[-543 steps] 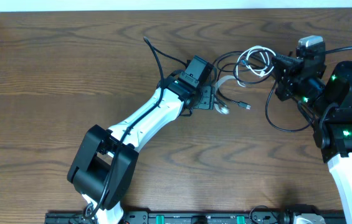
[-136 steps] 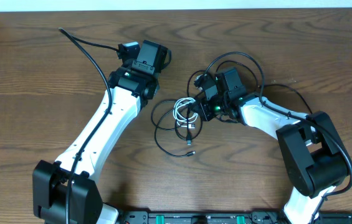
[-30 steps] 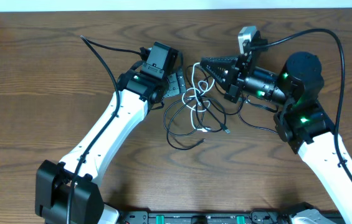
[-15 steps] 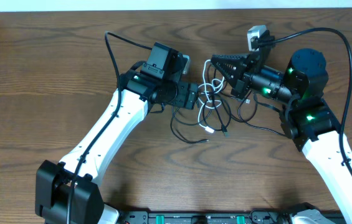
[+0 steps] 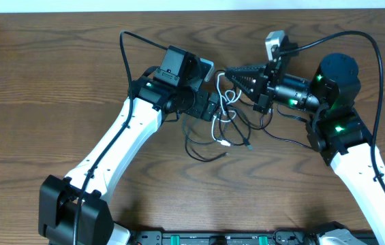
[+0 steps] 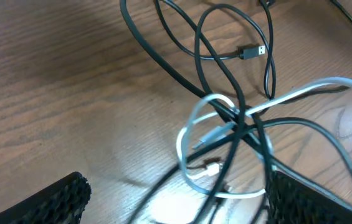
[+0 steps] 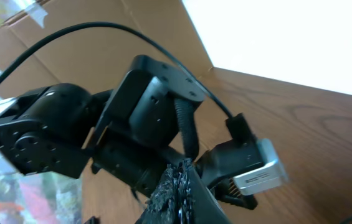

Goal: Untangle cables

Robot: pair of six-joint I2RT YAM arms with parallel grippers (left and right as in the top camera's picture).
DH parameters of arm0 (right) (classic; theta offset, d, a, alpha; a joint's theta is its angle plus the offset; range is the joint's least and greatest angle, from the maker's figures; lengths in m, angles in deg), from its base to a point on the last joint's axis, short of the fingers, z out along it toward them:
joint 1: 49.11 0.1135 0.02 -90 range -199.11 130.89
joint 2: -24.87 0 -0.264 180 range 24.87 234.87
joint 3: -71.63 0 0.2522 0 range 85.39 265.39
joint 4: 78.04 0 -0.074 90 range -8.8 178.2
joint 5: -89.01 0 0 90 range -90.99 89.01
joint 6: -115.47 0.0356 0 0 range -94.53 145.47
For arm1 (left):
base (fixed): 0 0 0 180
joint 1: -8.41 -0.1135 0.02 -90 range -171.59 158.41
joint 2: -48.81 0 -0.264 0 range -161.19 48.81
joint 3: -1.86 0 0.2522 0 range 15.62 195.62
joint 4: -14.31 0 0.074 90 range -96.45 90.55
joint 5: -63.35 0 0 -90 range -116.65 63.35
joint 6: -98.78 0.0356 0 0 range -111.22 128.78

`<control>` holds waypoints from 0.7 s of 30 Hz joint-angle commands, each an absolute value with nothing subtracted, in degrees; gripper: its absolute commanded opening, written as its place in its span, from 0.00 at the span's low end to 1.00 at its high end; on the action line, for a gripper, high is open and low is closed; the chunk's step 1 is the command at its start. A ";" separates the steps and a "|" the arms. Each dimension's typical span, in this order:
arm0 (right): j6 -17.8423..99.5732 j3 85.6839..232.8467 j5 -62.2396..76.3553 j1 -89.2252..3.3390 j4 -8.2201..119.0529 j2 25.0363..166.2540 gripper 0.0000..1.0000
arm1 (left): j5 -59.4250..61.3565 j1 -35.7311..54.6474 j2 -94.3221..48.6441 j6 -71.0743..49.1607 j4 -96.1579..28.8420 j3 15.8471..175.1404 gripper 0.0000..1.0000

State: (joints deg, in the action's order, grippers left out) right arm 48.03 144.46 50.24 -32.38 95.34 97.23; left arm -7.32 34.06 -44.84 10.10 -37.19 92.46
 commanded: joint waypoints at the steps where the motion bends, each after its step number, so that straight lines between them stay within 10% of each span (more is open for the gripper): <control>1: 47.90 144.57 53.25 -32.57 95.80 96.77 0.01 | -10.18 33.99 -45.52 10.89 -36.90 92.43 0.90; 21: 48.10 144.57 56.20 -32.57 100.87 96.77 0.01 | -11.71 33.99 -45.52 10.89 -38.24 92.43 0.91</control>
State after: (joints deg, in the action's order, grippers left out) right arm 48.06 144.46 56.03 -32.38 99.93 97.23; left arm -10.90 34.06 -44.84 10.32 -37.45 92.46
